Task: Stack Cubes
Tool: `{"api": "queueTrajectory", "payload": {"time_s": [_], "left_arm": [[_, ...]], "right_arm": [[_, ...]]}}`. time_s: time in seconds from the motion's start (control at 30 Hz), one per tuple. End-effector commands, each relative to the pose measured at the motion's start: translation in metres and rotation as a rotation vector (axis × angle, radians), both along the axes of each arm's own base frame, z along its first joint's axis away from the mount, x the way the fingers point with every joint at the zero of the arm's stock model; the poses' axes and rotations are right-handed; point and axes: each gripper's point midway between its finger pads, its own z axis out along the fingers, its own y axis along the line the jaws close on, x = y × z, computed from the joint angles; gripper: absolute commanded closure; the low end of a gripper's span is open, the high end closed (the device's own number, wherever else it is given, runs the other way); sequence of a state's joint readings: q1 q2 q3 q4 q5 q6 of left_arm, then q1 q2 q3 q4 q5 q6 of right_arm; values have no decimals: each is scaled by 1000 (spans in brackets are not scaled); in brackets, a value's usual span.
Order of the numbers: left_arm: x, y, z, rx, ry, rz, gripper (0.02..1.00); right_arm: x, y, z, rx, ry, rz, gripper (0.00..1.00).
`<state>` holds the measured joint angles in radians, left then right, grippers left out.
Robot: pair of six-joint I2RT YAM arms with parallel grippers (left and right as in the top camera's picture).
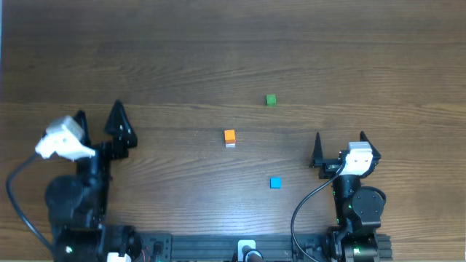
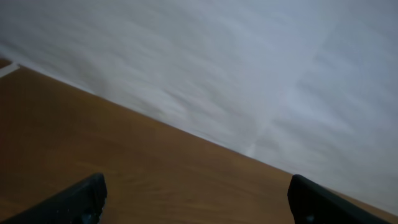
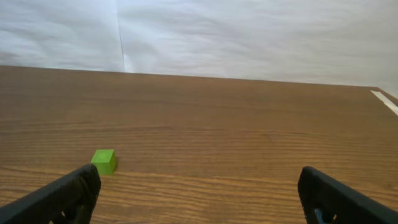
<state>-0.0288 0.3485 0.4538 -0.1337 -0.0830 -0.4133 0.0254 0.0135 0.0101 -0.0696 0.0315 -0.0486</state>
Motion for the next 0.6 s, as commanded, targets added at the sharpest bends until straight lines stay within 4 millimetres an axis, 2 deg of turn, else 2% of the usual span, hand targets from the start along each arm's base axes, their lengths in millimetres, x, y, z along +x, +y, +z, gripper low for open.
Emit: {"api": "queueTrajectory", "payload": {"time_s": [0.03,0.43,0.6], "left_arm": [[-11,1,-17,66,-67,-12,73],[-10,1,-66,72,-174,-11,62],[-10,2,-77,72,-149,-5,64]], "right_arm": [[0,0,-2,8,2,1,9],[0,0,-2,8,2,1,9],[0,0,-2,8,2,1,7]]}}
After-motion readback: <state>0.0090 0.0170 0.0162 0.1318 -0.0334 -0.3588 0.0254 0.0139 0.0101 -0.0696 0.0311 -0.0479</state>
